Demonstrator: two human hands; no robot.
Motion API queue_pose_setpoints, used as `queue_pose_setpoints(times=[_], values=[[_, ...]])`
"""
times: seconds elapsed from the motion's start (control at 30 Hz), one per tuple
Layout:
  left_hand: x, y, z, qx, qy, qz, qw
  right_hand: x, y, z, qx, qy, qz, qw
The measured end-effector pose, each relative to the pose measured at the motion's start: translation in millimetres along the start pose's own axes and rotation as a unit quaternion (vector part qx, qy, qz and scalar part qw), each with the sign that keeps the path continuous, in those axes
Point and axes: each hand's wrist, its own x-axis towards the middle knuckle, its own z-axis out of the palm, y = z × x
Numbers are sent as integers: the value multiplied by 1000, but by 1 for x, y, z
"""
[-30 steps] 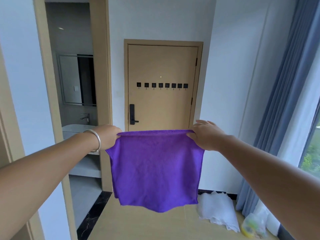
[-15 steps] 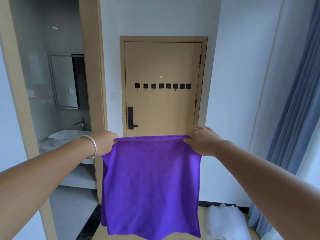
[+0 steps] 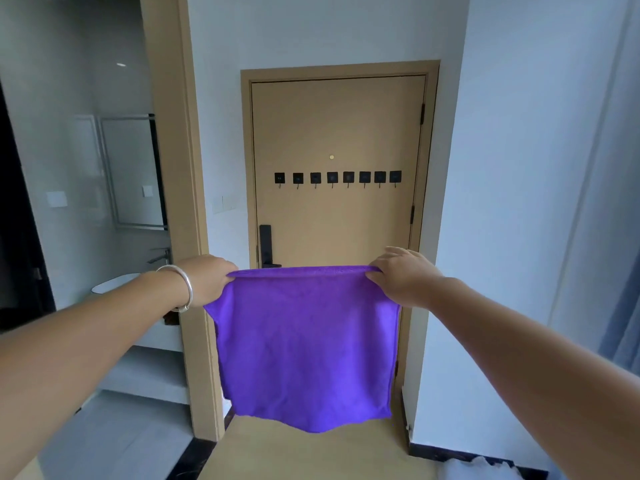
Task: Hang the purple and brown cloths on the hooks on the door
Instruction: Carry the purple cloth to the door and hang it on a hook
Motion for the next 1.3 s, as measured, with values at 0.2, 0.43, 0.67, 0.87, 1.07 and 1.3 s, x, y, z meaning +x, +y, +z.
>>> queue_pose_setpoints(times=[0.2, 0.43, 0.67, 0.87, 1.07, 1.3], values=[[68, -17, 28, 4, -10, -3, 1000, 63, 20, 38, 1, -17, -7, 1000], [178, -66, 69, -15, 0, 2, 1000, 170, 33, 85, -9, -23, -2, 1000], [293, -138, 101, -12, 6, 3, 1000, 303, 29, 122, -25, -53, -6, 998], [358, -191, 111, -13, 12, -11, 1000, 399, 16, 138, -1, -44, -15, 999], [407, -232, 129, 7, 17, -30, 999, 472, 7, 173, 9, -45, -31, 998], [481, -271, 161, 56, 47, -16, 997, 570, 18, 220, 13, -44, -47, 998]])
